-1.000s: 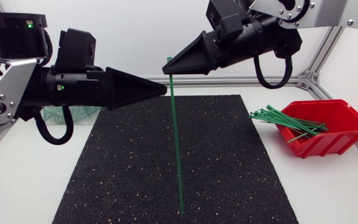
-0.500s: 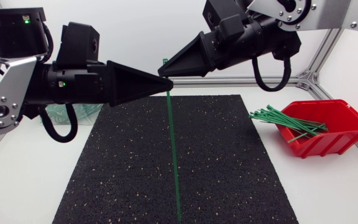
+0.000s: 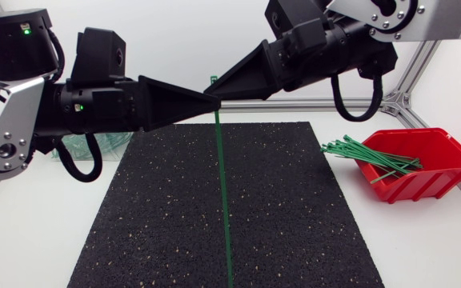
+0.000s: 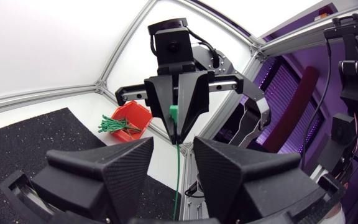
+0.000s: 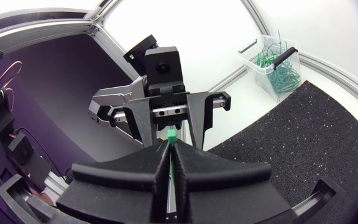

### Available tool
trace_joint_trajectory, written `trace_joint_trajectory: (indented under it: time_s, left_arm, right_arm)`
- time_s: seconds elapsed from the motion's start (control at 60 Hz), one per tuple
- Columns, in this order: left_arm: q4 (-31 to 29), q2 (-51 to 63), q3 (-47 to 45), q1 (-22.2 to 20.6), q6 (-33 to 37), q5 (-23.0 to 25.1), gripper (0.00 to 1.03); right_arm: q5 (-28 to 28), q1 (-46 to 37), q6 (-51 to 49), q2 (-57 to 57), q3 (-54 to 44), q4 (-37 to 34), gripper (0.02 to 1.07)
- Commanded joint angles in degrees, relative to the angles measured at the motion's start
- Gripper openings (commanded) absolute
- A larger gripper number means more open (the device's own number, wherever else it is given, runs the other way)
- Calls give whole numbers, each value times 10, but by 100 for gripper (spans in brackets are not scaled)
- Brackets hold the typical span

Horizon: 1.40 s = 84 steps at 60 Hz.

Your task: Take a green cable tie from the red box, thread the tail through the head to close it, then place it in the transparent bin on the left.

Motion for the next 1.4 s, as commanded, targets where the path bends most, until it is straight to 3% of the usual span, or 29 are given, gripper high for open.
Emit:
trace_joint_trajectory:
  time_s: [0.0, 0.5, 0.767, 0.933, 1.1, 1.383]
  left_arm:
    - [10, 7, -12, -3, -20, 5, 36]
    - [15, 14, -11, -3, -33, 6, 6]
    - [19, 16, -15, -1, -37, 6, 4]
    - [19, 13, -20, 10, -34, 9, 4]
    - [21, 11, -21, 22, -34, 17, 4]
    - [24, 11, -13, 37, -41, 21, 4]
  right_arm:
    - [-2, 4, 11, -12, -11, 8, 8]
    - [4, 7, 11, -12, -14, 16, 8]
    - [30, 3, 12, -19, -27, 39, 8]
    - [61, -13, 12, -40, -45, 60, 33]
    - [73, -38, 10, -56, -79, 79, 52]
    - [76, -13, -29, -66, -129, 108, 53]
